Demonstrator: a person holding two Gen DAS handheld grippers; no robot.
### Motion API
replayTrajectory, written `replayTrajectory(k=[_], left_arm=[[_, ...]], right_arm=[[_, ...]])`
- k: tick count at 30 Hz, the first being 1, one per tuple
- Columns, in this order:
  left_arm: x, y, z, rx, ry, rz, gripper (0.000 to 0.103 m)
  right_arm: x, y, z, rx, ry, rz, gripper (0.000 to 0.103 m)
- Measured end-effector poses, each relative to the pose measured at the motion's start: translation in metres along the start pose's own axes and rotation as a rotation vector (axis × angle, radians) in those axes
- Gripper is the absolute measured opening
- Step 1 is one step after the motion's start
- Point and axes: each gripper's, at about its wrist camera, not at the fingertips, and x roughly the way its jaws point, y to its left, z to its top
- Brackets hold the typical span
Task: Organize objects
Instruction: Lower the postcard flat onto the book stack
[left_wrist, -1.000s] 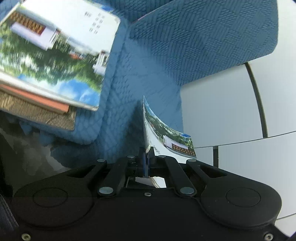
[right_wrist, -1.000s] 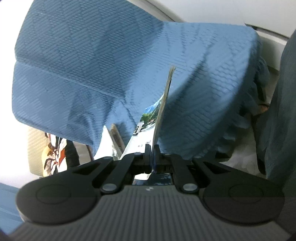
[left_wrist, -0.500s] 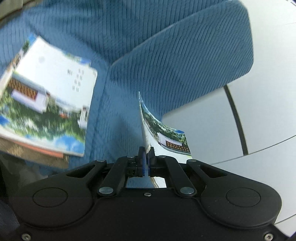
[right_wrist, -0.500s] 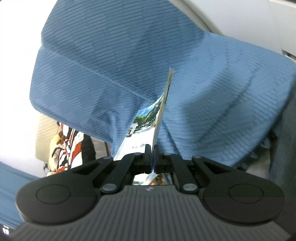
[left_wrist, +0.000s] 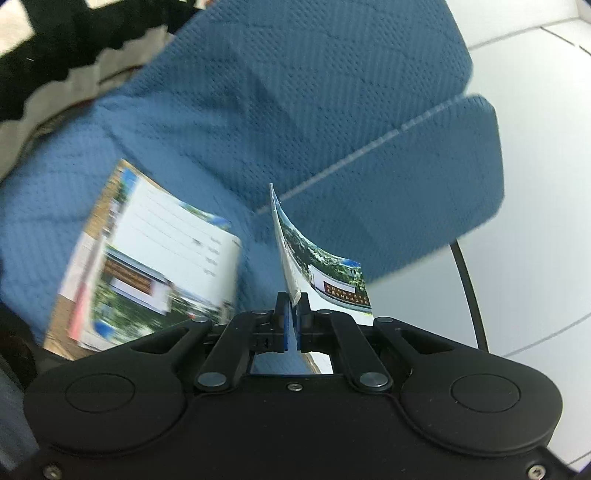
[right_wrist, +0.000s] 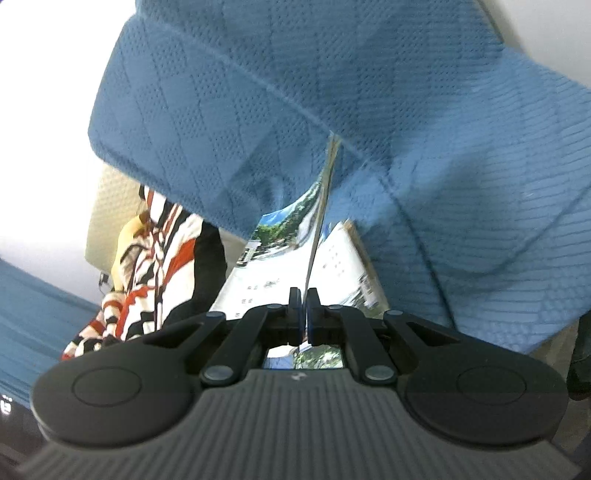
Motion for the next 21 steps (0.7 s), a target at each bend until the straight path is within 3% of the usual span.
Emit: replayTrajectory(k=[9,13,19,21], left_arm=[[-0.001,0.055,0.011,-0.003,-0.019,0.086,0.003],[0.012,0.082,0.008,-0.051,0.008,0.127,0.004],[0.027,0.098,-0.003,-0.031,0.058,0.174,0.003],[0.03,0.099,-0.007,-0.032,0.078,0.185,0.011]], right_arm=[[0.07,0.006,-0.015,-0.031,0.098,-0.009,0.005],[0.101,-0.001,-0.024,-0.056,0.119,-0.056,0.005],[0.119,-0.017,-0.036,-0.089,0.124,-0.127,0.007],[0.123,-0.023,-0.04,-0.096,0.136,-0.149,0.008]])
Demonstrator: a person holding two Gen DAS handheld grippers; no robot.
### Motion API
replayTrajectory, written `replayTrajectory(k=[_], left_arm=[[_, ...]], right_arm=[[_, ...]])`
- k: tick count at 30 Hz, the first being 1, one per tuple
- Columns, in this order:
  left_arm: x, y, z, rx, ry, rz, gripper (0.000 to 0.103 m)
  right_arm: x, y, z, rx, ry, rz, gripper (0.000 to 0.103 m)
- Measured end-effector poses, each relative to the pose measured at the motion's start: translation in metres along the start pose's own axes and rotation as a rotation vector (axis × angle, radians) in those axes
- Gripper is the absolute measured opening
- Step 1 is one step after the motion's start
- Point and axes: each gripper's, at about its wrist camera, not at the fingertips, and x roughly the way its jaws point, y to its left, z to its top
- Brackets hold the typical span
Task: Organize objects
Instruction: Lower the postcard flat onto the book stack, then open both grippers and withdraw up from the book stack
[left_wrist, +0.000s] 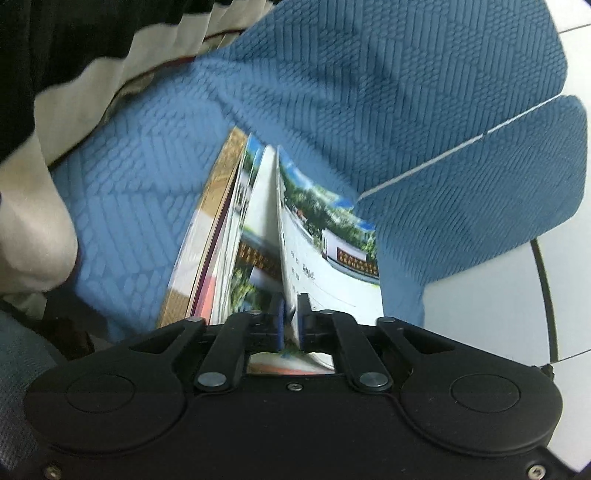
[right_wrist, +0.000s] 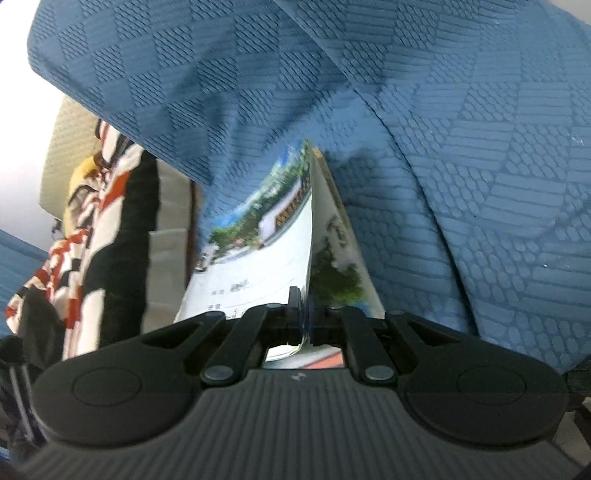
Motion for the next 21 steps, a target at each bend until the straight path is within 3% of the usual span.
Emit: replayTrajectory(k=[2,4,6,11,15,21], left_arm=[[0.001,-0.002,-0.002,0.014,0.003,0.031,0.034],[-0.002,-0.007,-0.004,0.038,0.004,0.051,0.049],[-0.008,-0.013,-0.004,0.057,0.006,0.052,0.049],[-0.03,-0.043,0.001,0.126,-0.016,0.057,0.06],[-0.056,-0.076,0.002,0.196,-0.04,0.036,0.062],[-0.097,-0.127,-0.005,0.317,-0.084,0.051,0.072]], right_arm=[[0.007,-0.005,-0.003,0.008,0.017,-0.031,0.009],[0.01,-0.009,-0.004,0.016,0.033,-0.053,0.012],[0.011,-0.013,-0.005,0.033,0.045,-0.045,0.016],[-0.007,-0.002,0.001,-0.003,0.031,-0.078,0.048],[-0.035,0.018,0.009,-0.078,-0.015,-0.081,0.051],[-0.096,0.062,0.013,-0.225,-0.123,-0.071,0.051]])
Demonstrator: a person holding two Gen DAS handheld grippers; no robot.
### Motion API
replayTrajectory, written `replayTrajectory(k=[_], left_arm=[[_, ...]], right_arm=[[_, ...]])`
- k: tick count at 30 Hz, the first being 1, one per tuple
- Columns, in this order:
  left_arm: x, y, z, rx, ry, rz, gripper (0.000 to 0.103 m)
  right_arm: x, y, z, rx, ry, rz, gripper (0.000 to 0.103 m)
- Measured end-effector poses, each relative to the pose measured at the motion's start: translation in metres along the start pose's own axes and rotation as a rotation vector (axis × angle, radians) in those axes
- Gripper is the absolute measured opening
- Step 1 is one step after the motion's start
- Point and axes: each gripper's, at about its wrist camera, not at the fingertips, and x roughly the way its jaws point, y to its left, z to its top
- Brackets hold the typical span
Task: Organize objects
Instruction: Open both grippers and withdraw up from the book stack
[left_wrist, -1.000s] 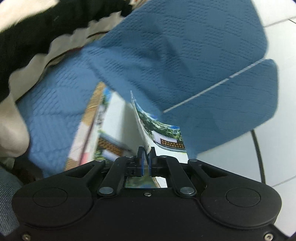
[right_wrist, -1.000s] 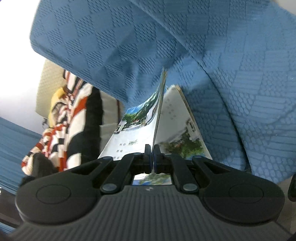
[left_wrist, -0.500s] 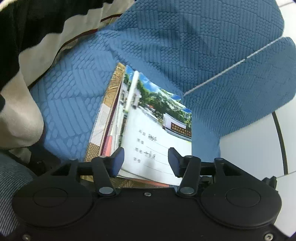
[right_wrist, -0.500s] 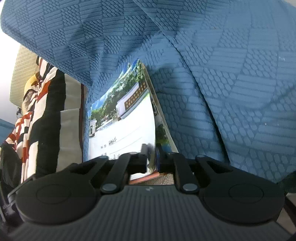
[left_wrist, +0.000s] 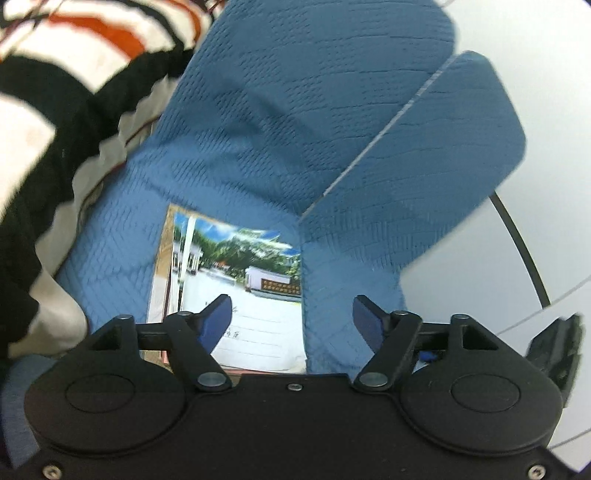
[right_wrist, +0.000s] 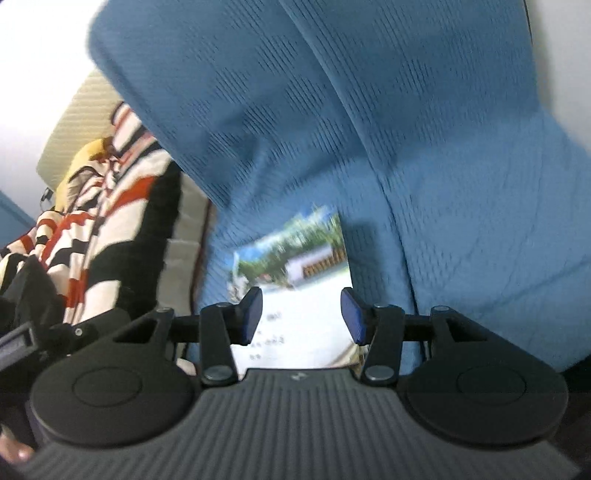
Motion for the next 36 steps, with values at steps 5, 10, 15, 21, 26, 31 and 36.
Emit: replayTrajectory(k=[5,10,15,21,26,31,36], left_arm=[[-0.038,-0.036,0.0,0.103,-0.036,0.012,0.084],[-0.069,-0.056,-0.012,0.176,-0.091,-0.02,0.094],[-0.086,-0.058,-0.039,0.21,-0.108,-0.021,0.1],[-0.094,-0.057,-0.067,0.198,-0.102,0.01,0.102],[-0.095,-0.058,-0.084,0.201,-0.074,0.014,0.102],[-0.092,-0.061,-0.089,0.222,-0.056,0.021,0.102],[-0.089,-0.065,-0.089,0.241,-0.05,0.036,0.102]], right_arm=[[-0.051,0.024,0.002,-0.083,-0.07,0.04,0.051],[-0.089,0.035,-0.01,-0.147,-0.103,0.053,0.051],[-0.12,0.038,-0.033,-0.181,-0.13,0.051,0.052],[-0.133,0.034,-0.066,-0.17,-0.118,0.019,0.056],[-0.131,0.034,-0.086,-0.172,-0.103,-0.021,0.087],[-0.13,0.037,-0.095,-0.198,-0.112,-0.089,0.087],[-0.129,0.035,-0.096,-0.19,-0.114,-0.111,0.087]])
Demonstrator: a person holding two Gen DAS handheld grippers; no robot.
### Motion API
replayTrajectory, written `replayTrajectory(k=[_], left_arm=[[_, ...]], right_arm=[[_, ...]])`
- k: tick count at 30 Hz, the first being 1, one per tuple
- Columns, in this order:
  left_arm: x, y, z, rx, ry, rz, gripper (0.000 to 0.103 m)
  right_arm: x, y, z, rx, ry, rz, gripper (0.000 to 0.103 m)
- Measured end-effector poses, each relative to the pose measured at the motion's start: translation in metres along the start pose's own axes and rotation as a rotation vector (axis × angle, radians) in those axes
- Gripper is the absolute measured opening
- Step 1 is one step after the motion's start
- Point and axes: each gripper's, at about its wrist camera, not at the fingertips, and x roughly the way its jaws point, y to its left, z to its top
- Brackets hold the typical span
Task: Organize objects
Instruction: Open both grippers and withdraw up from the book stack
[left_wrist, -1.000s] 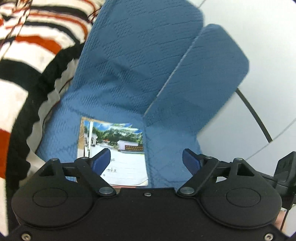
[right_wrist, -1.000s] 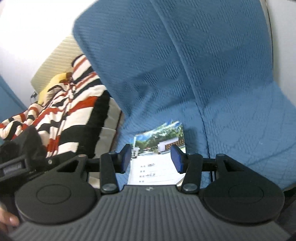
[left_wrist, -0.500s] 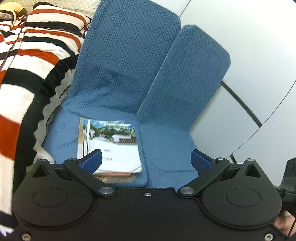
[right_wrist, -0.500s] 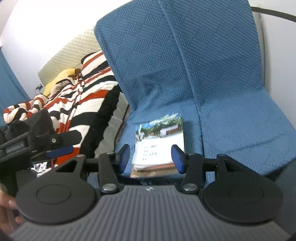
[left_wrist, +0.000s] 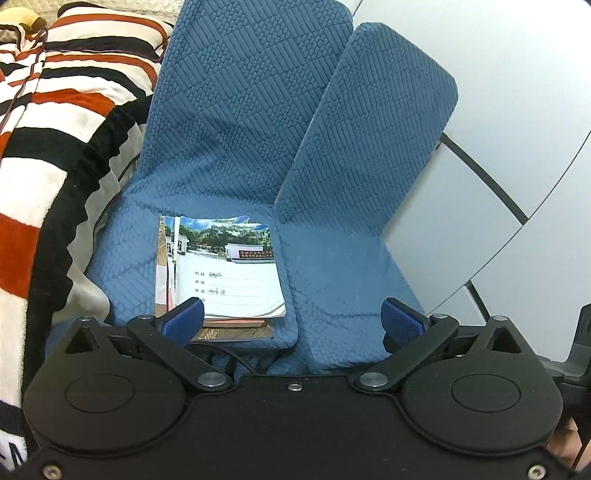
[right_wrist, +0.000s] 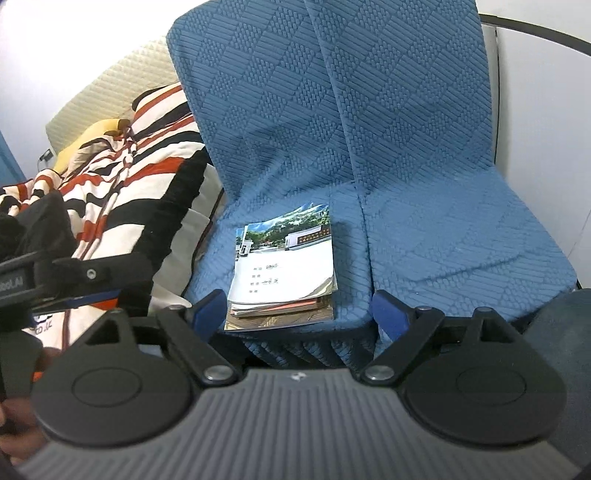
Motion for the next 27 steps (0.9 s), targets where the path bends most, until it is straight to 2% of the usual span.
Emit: replayTrajectory(k=[13,27], left_arm=[[0.0059,-0.007,-0.0023,0.045,0.024,0.03,0.102],[0.0073,-0.003,-0.0015,0.012,0.032,0.016,0.101]], right_arm=[[0.0005,0.001,-0.0003,-0.001,0.007,-0.012,0.087],[-0.0004,-0.0027,0.0013,0.012,0.008,0.004,0.087]])
